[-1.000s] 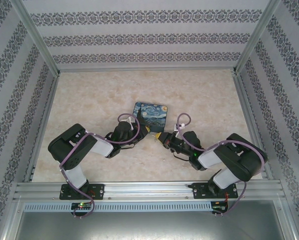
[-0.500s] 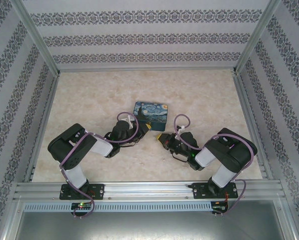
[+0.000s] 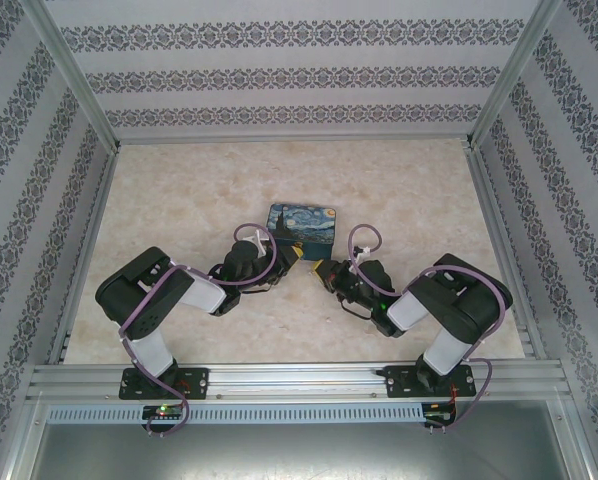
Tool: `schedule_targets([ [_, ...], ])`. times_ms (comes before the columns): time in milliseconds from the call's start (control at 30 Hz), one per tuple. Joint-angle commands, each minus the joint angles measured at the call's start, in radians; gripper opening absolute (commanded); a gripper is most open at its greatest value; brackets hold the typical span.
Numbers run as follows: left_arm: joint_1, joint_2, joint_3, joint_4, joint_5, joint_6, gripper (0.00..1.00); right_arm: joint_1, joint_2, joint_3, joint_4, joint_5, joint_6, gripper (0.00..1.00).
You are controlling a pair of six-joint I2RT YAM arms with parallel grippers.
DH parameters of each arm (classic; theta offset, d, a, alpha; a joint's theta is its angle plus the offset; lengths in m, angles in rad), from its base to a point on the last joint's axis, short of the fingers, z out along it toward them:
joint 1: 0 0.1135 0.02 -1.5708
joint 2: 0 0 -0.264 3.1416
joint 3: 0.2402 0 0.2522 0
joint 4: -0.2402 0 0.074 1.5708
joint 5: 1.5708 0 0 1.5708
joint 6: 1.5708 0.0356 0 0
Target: Unlock the padlock with the key
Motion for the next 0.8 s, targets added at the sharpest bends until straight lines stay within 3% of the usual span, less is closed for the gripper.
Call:
schedule_targets([
  [0,0.009,0.002,0.002,0.082,0.016,-0.004,0.0,0.013,0.019,0.015,0.05,0.03,0.011,0.0],
  [767,0.009,0.003,0.005,0.073,0.02,0.001,0.0,-0.003,0.034,0.061,0.048,0.023,0.015,0.0],
])
